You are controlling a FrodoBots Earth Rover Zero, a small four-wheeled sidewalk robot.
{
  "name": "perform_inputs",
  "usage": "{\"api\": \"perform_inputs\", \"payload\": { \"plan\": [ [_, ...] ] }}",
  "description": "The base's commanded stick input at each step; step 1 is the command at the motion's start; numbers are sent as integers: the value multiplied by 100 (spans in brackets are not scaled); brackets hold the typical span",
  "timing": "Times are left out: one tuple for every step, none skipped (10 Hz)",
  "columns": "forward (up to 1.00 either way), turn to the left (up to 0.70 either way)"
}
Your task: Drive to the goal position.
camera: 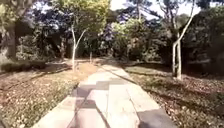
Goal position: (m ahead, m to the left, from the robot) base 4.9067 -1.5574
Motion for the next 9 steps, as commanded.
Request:
{"api": "perform_inputs", "payload": {
  "plan": [
    [50,0],
    [50,0],
    [50,0],
    [50,0],
    [50,0],
    [50,0],
    [50,0],
    [50,0],
    [50,0]
  ]
}}
